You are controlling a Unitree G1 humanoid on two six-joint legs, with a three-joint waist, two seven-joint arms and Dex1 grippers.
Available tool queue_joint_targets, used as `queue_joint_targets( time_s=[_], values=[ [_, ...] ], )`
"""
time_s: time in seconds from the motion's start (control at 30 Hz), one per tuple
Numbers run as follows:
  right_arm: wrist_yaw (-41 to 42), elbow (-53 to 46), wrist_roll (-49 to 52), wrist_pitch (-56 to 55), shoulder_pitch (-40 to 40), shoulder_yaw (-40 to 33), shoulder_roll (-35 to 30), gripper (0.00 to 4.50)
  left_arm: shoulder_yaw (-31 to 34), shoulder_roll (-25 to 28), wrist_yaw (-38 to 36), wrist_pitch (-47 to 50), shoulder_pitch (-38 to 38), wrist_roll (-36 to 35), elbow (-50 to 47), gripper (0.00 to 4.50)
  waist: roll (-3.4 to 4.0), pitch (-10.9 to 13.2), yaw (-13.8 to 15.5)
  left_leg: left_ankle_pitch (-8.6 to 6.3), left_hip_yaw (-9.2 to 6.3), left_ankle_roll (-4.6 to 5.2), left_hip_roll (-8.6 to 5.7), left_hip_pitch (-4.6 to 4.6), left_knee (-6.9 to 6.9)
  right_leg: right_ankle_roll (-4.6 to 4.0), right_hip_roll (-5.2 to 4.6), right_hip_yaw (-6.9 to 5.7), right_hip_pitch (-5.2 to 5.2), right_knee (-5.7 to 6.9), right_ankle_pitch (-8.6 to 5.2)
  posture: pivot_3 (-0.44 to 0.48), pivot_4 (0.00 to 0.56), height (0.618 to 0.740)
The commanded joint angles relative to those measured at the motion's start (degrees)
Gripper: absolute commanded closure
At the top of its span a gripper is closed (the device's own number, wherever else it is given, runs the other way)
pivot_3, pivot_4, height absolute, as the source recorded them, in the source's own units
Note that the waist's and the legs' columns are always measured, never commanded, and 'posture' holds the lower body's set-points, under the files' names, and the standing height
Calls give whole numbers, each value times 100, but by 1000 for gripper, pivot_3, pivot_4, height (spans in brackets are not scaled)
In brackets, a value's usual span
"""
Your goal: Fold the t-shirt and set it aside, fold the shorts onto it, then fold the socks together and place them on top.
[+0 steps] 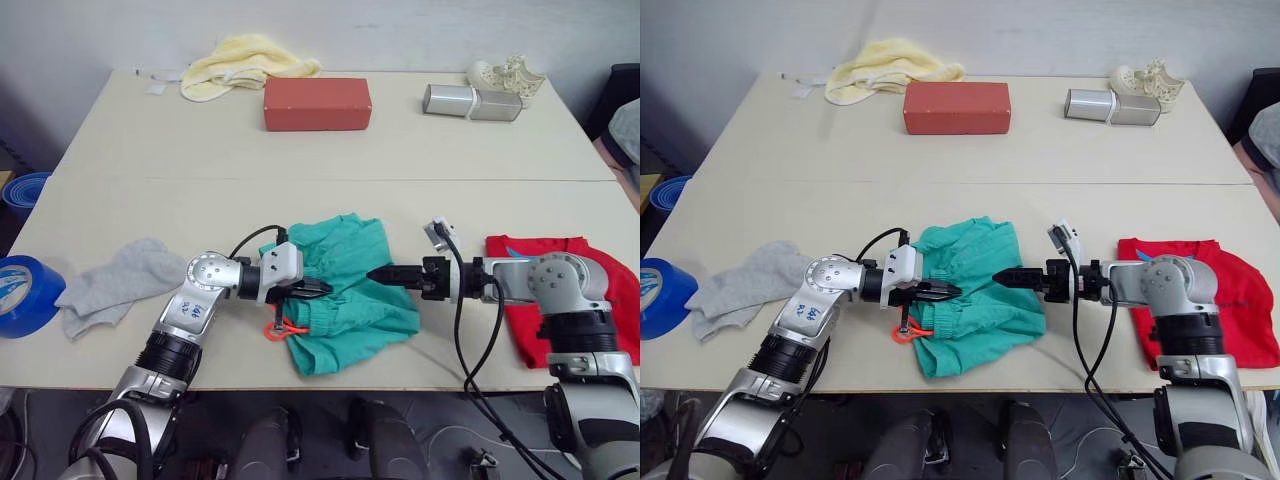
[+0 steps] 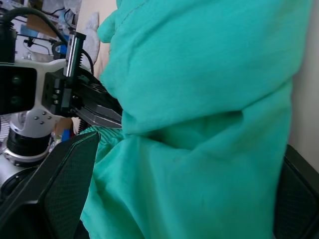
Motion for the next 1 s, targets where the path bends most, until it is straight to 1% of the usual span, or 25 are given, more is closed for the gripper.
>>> queue_joint_targets(
  time_s=[0.03,0.13,0.2,0.23,0.33,0.47,0.53,0.57,0.63,0.67,0.73,0.8,0.83,0.87,0.9,0.93,1.0],
  values=[
    [120,240,-149,261,-9,269,431,25,207,51,80,-9,56,-144,-48,4500,1,-1,-28,1,0,-2,0,0,0,0,1,0,-1,1,0,0,150,740],
    [310,266,-255,201,-48,330,610,25,301,185,-4,8,201,-214,-118,4500,3,-2,-44,3,2,-8,3,2,-2,-1,5,2,-2,8,0,0,150,740],
    [332,301,-321,197,-97,292,686,388,322,287,-82,51,261,-242,-198,4500,3,-2,-29,4,2,-12,4,2,-6,-4,7,1,-6,12,-2,0,150,740],
    [340,343,-317,226,-141,215,696,499,317,327,-115,66,256,-251,-208,4500,3,-2,-32,3,2,-12,3,2,-5,-4,7,1,-5,11,-2,0,150,740],
    [396,372,-365,298,-174,89,661,1465,287,385,-130,55,243,-248,-212,4500,5,-3,-22,3,3,-15,3,1,-6,-5,6,3,-9,13,-3,0,150,740],
    [534,229,-469,370,-49,81,449,2866,298,386,-136,37,241,-270,-206,4500,5,-3,-10,3,4,-15,2,-7,-6,-5,3,5,-16,12,-3,0,150,740],
    [549,220,-500,364,0,27,461,3463,290,379,-144,4,268,-273,-219,4500,5,-3,-10,3,3,-15,2,-8,-6,-5,3,4,-16,11,-3,0,150,740],
    [535,212,-515,357,21,-10,484,3839,283,380,-153,-11,281,-274,-231,4500,4,-3,-11,3,4,-15,2,-8,-6,-5,3,4,-15,11,-3,0,150,740],
    [424,180,-536,346,71,-143,560,4394,271,381,-197,-117,303,-277,-244,4500,4,-3,-10,3,3,-15,2,-7,-4,-5,2,4,-14,11,-3,0,150,740],
    [394,149,-540,350,95,-186,581,4471,269,379,-212,-156,313,-281,-250,4500,3,-4,-9,3,3,-15,2,-6,-3,-5,0,5,-14,9,-3,0,150,740],
    [292,-40,-420,405,188,-437,647,4471,372,329,-221,-122,370,-459,-345,4500,3,-4,0,1,3,-19,1,-4,-2,-5,-3,5,-14,2,-3,0,150,740],
    [162,-302,-234,521,285,-804,700,4471,500,280,-392,-26,477,-860,-628,4500,2,-4,0,-7,3,-32,1,-5,-3,-5,-3,6,-14,3,-3,0,150,740],
    [45,-473,-133,607,350,-1043,713,4471,658,207,-274,487,450,-1237,-817,4500,3,-4,6,-7,3,-31,1,-6,-4,-5,-3,6,-15,6,-3,0,150,740],
    [-47,-628,-49,682,410,-1235,717,4471,799,128,-90,830,422,-1485,-940,4500,3,-3,24,-6,3,-30,1,-9,-7,-5,-3,5,-16,10,-3,0,150,740],
    [-185,-799,49,767,479,-1491,737,4471,874,91,-81,1065,411,-1716,-1067,4500,4,-2,41,-2,-1,-23,1,-17,-7,-5,-4,4,-18,10,-3,0,150,740],
    [-347,-978,168,891,549,-1803,758,4500,901,102,-123,1131,403,-1806,-1188,4139,4,-2,43,1,-2,-17,0,-21,-6,-4,-5,3,-21,8,-2,0,150,740],
    [-668,-1328,406,1167,705,-2432,838,4500,954,145,-222,1204,476,-1980,-1487,3690,5,-2,34,2,-1,-16,-1,-20,-6,-3,-4,4,-20,8,-2,0,150,740]
  ],
)
